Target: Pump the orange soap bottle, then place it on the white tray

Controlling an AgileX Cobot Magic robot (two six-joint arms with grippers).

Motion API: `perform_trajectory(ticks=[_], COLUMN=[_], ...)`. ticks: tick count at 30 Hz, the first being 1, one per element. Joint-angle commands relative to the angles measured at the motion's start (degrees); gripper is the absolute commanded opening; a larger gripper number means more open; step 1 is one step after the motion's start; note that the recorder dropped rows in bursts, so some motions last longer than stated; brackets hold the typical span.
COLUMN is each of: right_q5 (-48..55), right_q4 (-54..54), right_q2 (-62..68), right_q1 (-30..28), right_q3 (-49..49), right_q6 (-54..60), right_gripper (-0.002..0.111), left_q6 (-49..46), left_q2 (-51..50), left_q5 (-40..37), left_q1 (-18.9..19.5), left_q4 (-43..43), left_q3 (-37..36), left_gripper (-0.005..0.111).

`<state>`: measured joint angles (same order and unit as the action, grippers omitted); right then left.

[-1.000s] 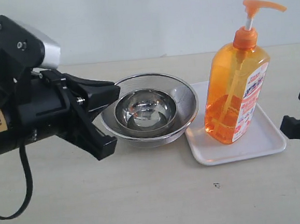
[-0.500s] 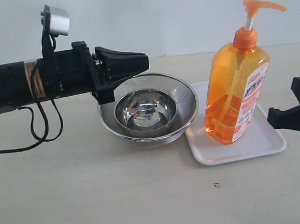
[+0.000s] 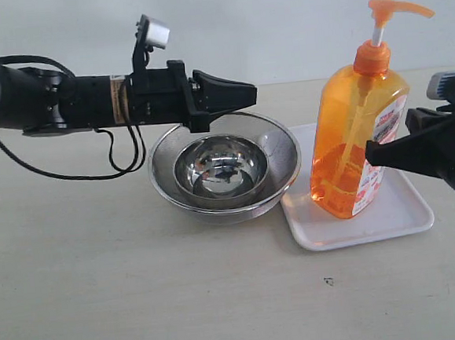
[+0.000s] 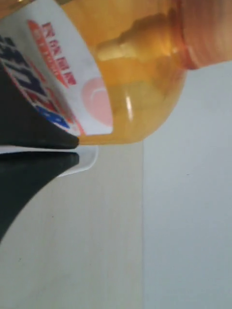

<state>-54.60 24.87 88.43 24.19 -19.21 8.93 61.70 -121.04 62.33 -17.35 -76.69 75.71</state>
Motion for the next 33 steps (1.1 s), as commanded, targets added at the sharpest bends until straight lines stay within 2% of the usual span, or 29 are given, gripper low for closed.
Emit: perform_trajectory(ticks=[1, 11, 22, 27, 33], right_q5=[0.4, 0.4, -0.2, 0.1, 1.4], right_q4=[-1.2, -0.6, 0.8, 0.9, 1.3], right_q2=[0.1, 0.1, 0.2, 0.2, 0.2], right_q1=[-0.4, -0.4, -0.4, -0.4, -0.4], right_q3=[-1.5, -1.5, -2.2, -2.2, -2.2], right_q6=[0.3, 1.8, 1.9, 1.8, 2.0], right_gripper=[0.000, 0.000, 0.000, 0.000, 0.000], left_q6=[3.2, 5.1, 4.6, 2.4, 3.3], left_q2=[-3.2, -8.0, -8.3, -8.3, -10.2], left_q5=[1.5, -0.5, -2.7, -2.8, -2.3], left_q1=[-2.1, -6.5, -7.3, -7.3, -7.7], left_q4=[-2.8, -4.1, -3.2, 0.1, 0.5], left_q3=[5.4, 13.2, 13.6, 13.6, 15.9], left_gripper=[0.005, 0.005, 0.005, 0.005, 0.005])
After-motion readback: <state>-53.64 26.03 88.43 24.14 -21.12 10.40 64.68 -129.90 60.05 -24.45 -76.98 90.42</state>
